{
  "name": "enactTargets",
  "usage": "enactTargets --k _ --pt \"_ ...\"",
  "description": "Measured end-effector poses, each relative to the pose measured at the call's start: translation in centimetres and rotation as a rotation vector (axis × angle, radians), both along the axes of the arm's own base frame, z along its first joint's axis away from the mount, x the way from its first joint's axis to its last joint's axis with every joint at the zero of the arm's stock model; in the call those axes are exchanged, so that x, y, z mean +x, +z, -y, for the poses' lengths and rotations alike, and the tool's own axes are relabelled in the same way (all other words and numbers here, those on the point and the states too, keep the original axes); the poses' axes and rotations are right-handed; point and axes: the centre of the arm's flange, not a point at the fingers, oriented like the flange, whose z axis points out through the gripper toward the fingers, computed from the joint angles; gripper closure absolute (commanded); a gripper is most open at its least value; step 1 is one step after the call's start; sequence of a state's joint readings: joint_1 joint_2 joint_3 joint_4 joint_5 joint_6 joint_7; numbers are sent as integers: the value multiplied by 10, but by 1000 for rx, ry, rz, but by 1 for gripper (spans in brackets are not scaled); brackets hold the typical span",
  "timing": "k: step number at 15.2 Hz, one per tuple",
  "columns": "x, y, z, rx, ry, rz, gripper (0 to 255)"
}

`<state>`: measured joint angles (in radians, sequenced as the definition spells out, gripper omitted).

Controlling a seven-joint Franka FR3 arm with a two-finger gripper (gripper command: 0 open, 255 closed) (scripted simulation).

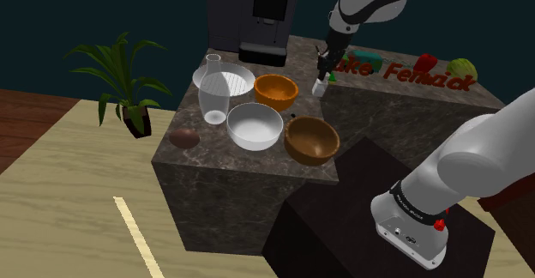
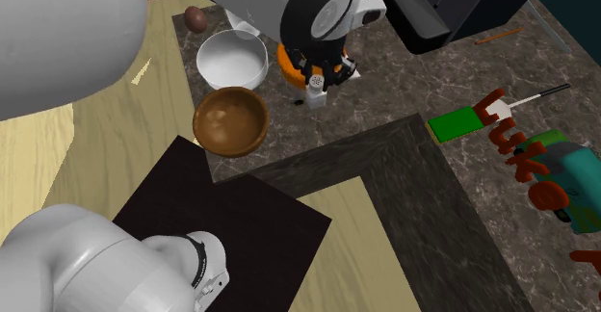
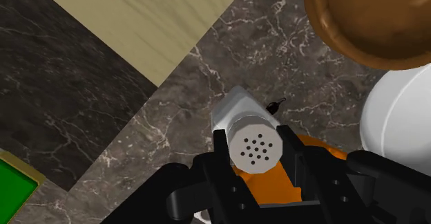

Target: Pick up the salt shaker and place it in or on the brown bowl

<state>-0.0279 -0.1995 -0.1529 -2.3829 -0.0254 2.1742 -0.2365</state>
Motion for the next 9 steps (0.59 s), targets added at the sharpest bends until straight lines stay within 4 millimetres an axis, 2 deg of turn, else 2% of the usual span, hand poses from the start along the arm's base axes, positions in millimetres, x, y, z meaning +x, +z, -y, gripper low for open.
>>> enactTargets --k 9 --pt "-1 46 0 0 0 0 255"
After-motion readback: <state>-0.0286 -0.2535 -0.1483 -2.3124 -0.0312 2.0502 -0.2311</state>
